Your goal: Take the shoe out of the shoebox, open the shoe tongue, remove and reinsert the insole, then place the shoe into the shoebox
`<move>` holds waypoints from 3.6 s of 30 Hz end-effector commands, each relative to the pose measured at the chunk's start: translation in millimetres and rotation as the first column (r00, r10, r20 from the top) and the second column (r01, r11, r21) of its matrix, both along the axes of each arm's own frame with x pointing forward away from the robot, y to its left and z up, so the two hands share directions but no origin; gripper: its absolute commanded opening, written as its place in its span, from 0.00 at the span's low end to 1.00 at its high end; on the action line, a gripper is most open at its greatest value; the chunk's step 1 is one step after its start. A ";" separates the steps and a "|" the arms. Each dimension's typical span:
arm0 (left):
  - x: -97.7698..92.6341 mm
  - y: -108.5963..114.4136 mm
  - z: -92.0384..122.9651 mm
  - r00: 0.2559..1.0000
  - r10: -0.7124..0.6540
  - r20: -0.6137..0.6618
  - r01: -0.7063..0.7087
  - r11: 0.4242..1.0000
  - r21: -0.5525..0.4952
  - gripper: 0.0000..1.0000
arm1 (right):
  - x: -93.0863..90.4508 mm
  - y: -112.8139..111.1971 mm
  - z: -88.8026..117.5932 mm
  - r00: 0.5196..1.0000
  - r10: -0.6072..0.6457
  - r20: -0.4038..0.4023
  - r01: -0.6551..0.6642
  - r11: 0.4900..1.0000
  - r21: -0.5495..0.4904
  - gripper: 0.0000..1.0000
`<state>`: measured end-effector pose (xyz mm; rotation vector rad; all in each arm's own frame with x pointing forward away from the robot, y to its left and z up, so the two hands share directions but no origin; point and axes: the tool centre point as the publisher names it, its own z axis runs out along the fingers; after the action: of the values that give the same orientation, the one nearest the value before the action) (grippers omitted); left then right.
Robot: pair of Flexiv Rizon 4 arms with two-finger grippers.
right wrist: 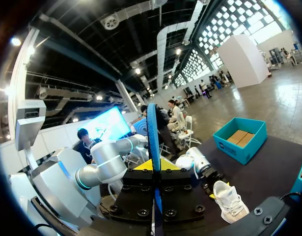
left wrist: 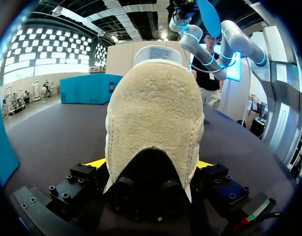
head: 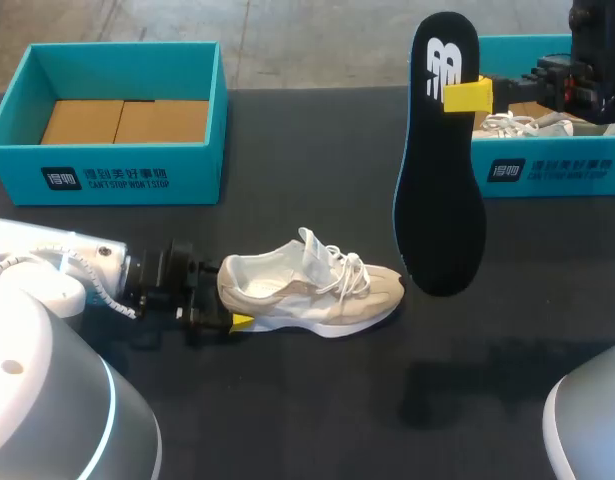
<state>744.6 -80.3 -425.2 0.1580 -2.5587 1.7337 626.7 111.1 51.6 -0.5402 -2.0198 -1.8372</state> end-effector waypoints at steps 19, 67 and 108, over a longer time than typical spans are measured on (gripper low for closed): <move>-0.8 -12.3 5.7 1.000 -0.009 -0.017 0.011 0.995 0.098 1.00 | 2.2 1.7 0.1 1.000 0.003 -0.001 -0.003 1.000 -0.001 0.00; -8.5 42.1 34.8 1.000 0.011 -0.018 -0.008 0.989 0.151 1.00 | 2.2 1.7 0.1 1.000 0.003 -0.001 -0.003 1.000 -0.001 0.00; 2.8 65.8 111.6 0.992 -0.097 -0.086 0.130 0.779 0.614 1.00 | 2.2 1.7 0.1 1.000 0.003 -0.001 -0.003 1.000 -0.001 0.00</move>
<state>741.0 -9.3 -319.1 0.0779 -2.8876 0.9838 626.8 111.1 51.6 -0.5402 -2.0197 -1.8375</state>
